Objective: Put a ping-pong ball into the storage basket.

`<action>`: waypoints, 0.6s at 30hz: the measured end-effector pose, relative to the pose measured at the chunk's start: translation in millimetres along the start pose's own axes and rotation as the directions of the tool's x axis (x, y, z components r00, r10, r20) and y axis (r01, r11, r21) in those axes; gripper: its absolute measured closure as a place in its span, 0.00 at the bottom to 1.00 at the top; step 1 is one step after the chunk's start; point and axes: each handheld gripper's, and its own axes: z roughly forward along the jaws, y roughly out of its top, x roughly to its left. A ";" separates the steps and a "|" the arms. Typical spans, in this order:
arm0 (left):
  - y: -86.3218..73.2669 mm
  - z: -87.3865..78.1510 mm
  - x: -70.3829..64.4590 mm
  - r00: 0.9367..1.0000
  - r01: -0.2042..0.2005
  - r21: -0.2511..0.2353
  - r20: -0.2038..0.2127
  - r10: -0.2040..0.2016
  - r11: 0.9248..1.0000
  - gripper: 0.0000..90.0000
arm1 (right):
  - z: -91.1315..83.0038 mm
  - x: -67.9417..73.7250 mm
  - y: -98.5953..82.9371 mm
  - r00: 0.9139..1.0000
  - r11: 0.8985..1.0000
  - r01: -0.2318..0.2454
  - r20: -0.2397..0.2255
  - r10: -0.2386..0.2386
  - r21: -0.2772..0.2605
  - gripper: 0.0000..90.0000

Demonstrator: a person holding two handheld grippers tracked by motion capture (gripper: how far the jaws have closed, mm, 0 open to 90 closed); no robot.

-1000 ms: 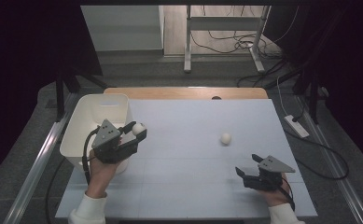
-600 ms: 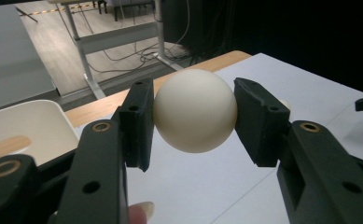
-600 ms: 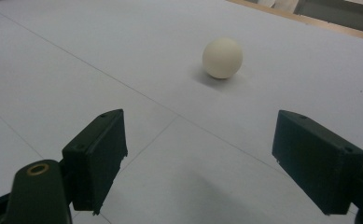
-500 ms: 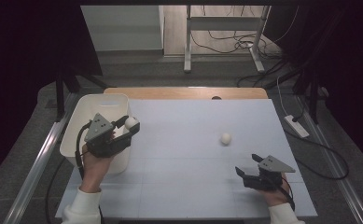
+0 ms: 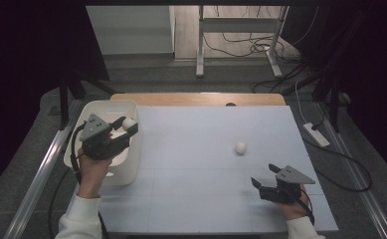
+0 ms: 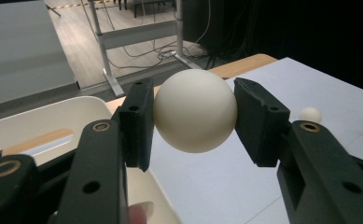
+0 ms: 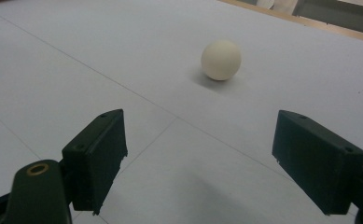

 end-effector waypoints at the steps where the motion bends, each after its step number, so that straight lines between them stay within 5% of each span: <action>1: -0.1 -0.1 3.7 1.000 0.005 0.006 -0.008 -0.005 1.000 0.56 | 0.0 0.1 0.0 1.000 1.000 -0.001 0.000 0.001 0.000 0.20; 18: -1.4 0.8 43.5 0.994 0.063 0.065 -0.092 -0.057 0.996 0.56 | -0.4 -1.1 0.3 1.000 1.000 -0.005 0.004 0.005 -0.005 0.20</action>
